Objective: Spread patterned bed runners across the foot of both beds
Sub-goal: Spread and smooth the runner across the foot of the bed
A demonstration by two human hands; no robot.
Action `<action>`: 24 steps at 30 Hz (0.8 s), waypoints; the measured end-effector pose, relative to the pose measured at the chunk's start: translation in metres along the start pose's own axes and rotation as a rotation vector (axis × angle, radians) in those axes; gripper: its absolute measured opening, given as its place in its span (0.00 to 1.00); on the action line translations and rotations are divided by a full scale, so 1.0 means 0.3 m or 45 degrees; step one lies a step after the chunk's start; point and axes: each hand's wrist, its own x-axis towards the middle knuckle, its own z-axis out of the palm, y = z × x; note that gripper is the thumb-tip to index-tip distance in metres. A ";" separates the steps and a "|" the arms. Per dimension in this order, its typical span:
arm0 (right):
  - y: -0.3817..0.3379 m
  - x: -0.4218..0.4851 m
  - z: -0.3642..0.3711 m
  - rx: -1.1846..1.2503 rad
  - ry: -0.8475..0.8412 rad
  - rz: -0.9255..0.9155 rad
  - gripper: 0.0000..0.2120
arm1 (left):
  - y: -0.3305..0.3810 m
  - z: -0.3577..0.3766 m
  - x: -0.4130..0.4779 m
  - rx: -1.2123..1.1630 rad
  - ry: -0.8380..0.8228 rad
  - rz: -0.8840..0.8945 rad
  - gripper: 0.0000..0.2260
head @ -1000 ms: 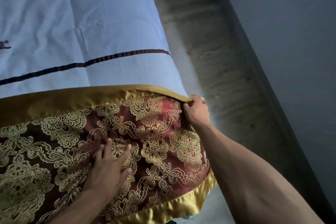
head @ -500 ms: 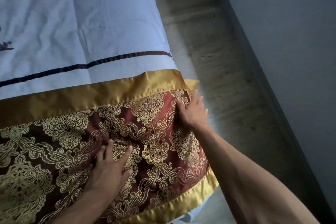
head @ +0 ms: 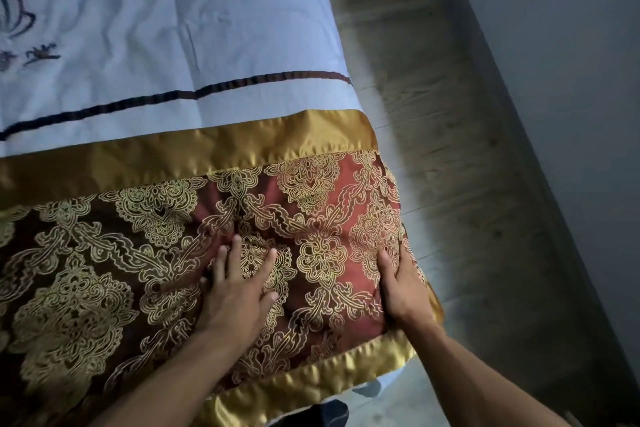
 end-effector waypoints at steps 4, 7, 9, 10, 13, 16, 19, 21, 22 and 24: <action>-0.100 -0.039 -0.021 -0.097 0.165 -0.064 0.39 | -0.016 0.025 -0.028 -0.147 -0.035 0.083 0.35; -0.276 -0.127 0.000 -0.187 0.251 -0.373 0.35 | -0.067 -0.046 -0.086 -0.517 -0.051 0.188 0.31; -0.408 -0.195 0.061 -0.324 0.180 -0.602 0.34 | -0.142 -0.096 -0.143 -0.679 0.042 0.168 0.29; -0.470 -0.233 0.104 -0.407 0.135 -0.719 0.34 | -0.189 -0.113 -0.174 -0.712 0.108 0.138 0.28; -0.634 -0.378 0.255 -0.559 -0.044 -1.014 0.33 | -0.362 -0.123 -0.257 -0.652 0.295 0.052 0.28; -0.785 -0.536 0.417 -0.634 -0.135 -1.176 0.33 | -0.593 -0.088 -0.323 -0.629 0.451 -0.068 0.27; -0.923 -0.695 0.603 -0.682 -0.207 -1.321 0.33 | -0.869 -0.041 -0.407 -0.573 0.585 -0.241 0.26; -1.009 -0.785 0.734 -0.699 -0.211 -1.425 0.33 | -1.050 -0.025 -0.478 -0.563 0.620 -0.311 0.27; -1.055 -0.832 0.799 -0.728 -0.223 -1.470 0.34 | -1.141 -0.018 -0.520 -0.527 0.635 -0.348 0.27; -1.153 -0.937 0.940 -0.774 -0.255 -1.528 0.34 | -1.335 0.012 -0.610 -0.448 0.607 -0.434 0.26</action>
